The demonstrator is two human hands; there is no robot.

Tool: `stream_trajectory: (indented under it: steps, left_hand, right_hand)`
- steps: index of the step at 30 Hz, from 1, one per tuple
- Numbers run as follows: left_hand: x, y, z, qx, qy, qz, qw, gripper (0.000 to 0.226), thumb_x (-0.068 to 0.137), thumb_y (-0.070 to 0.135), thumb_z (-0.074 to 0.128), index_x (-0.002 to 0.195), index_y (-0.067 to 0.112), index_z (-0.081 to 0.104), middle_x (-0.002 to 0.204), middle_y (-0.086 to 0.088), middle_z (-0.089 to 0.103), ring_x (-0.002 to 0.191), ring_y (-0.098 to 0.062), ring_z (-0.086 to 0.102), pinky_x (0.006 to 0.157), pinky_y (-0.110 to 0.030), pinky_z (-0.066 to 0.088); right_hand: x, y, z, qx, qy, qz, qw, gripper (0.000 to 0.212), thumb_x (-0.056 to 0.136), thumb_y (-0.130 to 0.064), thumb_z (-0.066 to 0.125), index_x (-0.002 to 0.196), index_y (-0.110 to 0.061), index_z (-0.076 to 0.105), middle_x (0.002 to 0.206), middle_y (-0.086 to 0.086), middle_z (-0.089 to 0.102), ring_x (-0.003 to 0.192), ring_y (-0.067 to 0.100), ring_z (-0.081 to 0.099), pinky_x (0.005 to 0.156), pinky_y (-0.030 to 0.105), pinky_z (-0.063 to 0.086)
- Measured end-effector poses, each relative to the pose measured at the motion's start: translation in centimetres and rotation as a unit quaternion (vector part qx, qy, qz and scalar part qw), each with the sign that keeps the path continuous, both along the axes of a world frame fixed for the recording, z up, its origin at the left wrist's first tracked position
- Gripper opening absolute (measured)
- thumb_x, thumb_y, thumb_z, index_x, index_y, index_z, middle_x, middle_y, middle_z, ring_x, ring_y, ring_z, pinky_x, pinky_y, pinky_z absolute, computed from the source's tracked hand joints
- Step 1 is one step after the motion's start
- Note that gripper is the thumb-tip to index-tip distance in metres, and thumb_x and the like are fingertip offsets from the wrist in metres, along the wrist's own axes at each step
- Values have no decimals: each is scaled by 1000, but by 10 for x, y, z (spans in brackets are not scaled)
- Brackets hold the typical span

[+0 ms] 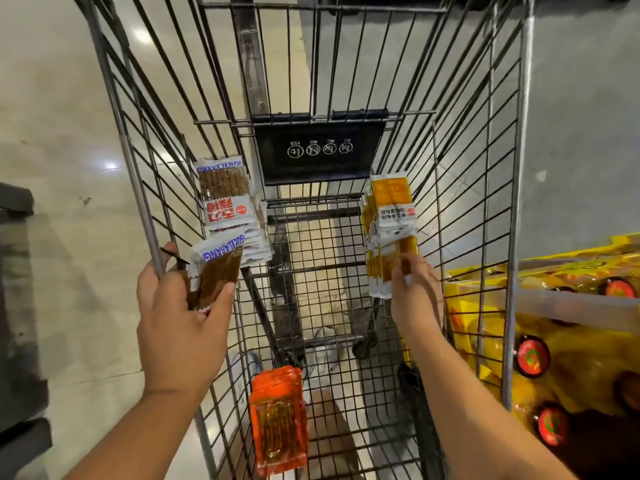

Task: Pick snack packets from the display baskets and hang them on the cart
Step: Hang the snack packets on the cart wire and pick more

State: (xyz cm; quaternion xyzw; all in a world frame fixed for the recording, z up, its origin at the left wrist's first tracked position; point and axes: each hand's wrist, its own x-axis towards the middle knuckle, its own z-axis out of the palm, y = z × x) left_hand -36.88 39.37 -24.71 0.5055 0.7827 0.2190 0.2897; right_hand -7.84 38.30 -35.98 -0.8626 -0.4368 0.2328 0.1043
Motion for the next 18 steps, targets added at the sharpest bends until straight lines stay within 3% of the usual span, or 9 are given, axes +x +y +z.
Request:
stream_trajectory:
  steps: [3,4,6,7,9,12,15,18]
  left_hand:
    - [1,-1,-1,2,-2,2,1000,28,87,23,77,108,10,63,150,-3,41,77,16,48,84,-31,44]
    - [0,-1,-2,4,-3,3,1000,28,88,23,77,107,9,62,150,-4,41,76,22,48,83,-31,44]
    - [1,-1,-1,3,-4,1,1000,28,88,24,77,107,8,62,150,-5,42,79,36,41,81,-28,41]
    - [1,-2,-1,3,-4,-2,1000,28,88,24,76,107,8,63,150,-5,42,81,40,37,80,-26,39]
    - [2,-1,-1,6,-8,-8,1000,30,89,25,76,110,9,63,149,-6,42,82,43,33,75,-15,36]
    - [0,-2,-1,-2,-11,-11,1000,32,89,26,76,113,8,64,150,-7,42,81,44,31,64,-4,28]
    - [-2,-2,-5,-1,-21,-13,1000,33,89,29,75,113,9,64,151,-8,42,86,44,32,66,6,32]
    - [-3,-1,-4,9,-36,-11,999,38,90,30,73,121,12,63,151,-6,41,87,43,34,68,11,28]
  right_hand:
    - [-7,-15,-5,-30,41,-94,994,40,99,-30,62,136,-19,54,121,-3,53,99,-6,48,90,31,46]
    - [-8,-17,-8,-63,13,-87,994,48,99,-35,60,142,-18,49,135,3,49,115,-1,44,100,32,39]
    - [-13,-14,-12,-119,9,-64,991,56,106,-43,37,154,-12,35,161,11,25,147,24,21,116,29,11]
    - [-16,-11,-11,-135,27,-19,990,56,108,-39,29,156,-8,31,165,12,20,151,26,15,116,23,7]
    - [-14,-3,-13,-139,8,62,988,52,108,-36,34,156,-19,34,166,9,18,151,25,16,122,22,8]
    - [-3,-3,-15,-133,-54,137,980,59,100,-35,54,154,-40,31,160,8,26,141,34,31,111,41,38]
    - [2,8,-11,-143,-31,65,987,52,100,-36,50,151,-33,38,157,7,31,136,31,32,109,38,34]
    - [-19,12,7,-109,-51,105,987,38,102,-35,52,138,-26,57,152,5,40,135,28,35,108,38,34]
